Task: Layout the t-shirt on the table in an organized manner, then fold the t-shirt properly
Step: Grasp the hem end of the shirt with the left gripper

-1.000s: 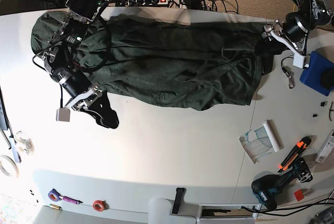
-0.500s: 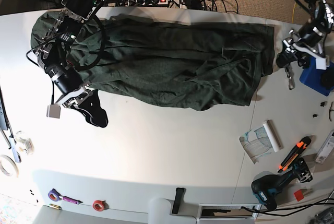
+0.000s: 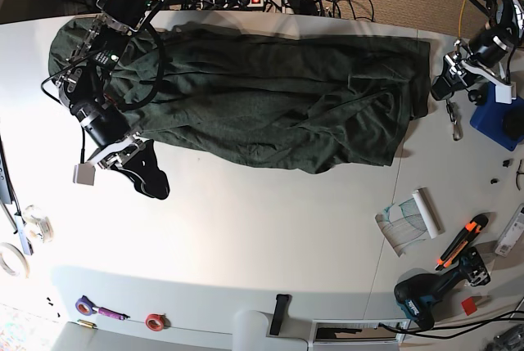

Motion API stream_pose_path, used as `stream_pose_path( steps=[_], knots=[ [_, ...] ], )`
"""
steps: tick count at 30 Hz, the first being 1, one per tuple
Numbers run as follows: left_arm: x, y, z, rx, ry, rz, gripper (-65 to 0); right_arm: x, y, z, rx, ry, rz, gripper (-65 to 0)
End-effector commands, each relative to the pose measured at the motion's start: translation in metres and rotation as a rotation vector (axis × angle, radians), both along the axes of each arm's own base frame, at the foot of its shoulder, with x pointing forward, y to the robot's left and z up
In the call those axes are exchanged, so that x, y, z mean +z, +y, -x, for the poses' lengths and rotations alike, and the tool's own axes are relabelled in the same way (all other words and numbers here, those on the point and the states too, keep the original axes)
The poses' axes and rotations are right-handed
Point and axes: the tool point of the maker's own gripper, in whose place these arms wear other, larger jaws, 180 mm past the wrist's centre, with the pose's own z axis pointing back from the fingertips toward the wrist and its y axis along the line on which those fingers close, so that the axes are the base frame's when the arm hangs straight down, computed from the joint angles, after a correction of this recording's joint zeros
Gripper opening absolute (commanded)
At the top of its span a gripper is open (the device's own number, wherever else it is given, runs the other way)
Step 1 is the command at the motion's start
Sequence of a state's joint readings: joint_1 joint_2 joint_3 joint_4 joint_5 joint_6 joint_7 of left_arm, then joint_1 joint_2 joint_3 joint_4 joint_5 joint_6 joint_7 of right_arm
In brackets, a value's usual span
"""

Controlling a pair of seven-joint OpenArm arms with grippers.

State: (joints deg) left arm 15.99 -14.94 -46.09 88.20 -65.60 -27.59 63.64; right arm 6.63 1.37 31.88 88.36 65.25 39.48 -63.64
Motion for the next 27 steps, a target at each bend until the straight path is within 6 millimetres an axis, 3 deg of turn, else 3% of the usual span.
stream_pose_path(
  steps=[1, 6, 15, 21, 27],
  knots=[
    [0.015, 0.000, -0.004, -0.031, -0.062, 0.000, -26.2, 0.019, -0.003, -0.005, -0.008, -0.065, -0.007, -39.2],
    [0.016, -0.005, -0.001, -0.064, -0.067, 0.003, -26.4, 0.017, -0.003, -0.004, -0.006, -0.058, 0.000, -39.2],
    [-0.003, -0.004, 0.004, -0.043, 0.004, 0.022, -26.4, 0.017, -0.003, -0.004, -0.006, -0.057, 0.001, -39.2],
    [-0.016, -0.039, 0.001, -0.119, 0.041, 0.106, -26.4, 0.017, -0.002, -0.004, -0.005, -0.057, 0.000, -39.2],
    [-0.011, -0.065, -0.022, -0.220, 0.009, 0.088, -26.4, 0.016, -0.002, -0.004, -0.004, -0.056, 0.001, -39.2]
  ],
)
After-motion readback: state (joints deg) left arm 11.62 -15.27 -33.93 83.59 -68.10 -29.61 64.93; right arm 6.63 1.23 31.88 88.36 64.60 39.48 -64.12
